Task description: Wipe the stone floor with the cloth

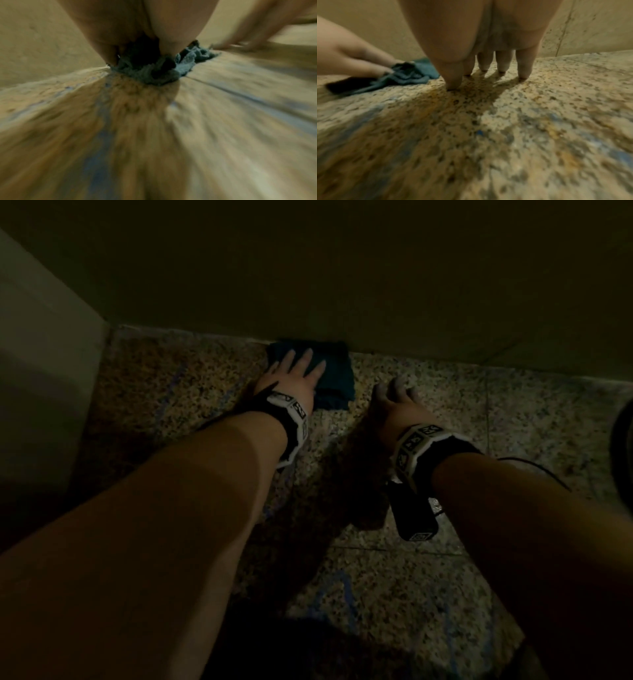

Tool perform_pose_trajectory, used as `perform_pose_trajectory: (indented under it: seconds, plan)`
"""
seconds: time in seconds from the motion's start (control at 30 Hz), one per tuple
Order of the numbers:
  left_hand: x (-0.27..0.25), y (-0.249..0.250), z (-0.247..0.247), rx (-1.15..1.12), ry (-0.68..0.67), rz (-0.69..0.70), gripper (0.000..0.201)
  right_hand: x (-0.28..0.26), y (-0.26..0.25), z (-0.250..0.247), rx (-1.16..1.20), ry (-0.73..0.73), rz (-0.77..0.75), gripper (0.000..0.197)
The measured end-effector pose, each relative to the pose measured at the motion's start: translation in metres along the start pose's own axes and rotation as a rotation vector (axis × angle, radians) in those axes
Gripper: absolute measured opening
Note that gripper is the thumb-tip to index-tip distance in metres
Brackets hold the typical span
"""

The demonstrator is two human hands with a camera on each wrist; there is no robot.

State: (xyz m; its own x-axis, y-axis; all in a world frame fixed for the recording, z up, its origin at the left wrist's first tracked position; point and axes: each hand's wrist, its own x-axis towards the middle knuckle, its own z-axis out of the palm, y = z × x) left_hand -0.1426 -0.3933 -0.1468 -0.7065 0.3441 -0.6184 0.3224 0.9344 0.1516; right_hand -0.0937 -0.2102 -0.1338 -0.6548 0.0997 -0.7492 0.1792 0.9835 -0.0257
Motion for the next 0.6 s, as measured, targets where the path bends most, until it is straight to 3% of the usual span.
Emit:
perform_pose_trajectory:
  seconds: [0.2,0.37,0.6]
  plan:
    - [-0.006,-0.001,0.004,0.008,-0.012,0.012,0.053,-0.004,-0.003,-0.005,-0.028,-0.031,0.01,0.065]
    - [-0.042,-0.015,0.038,0.064,-0.017,0.026,0.055,0.0,-0.006,-0.003,-0.003,-0.013,0.063,0.07]
    - [-0.05,-0.028,0.042,0.039,-0.065,0.033,0.056,-0.015,-0.042,-0.005,-0.083,0.005,-0.039,0.08]
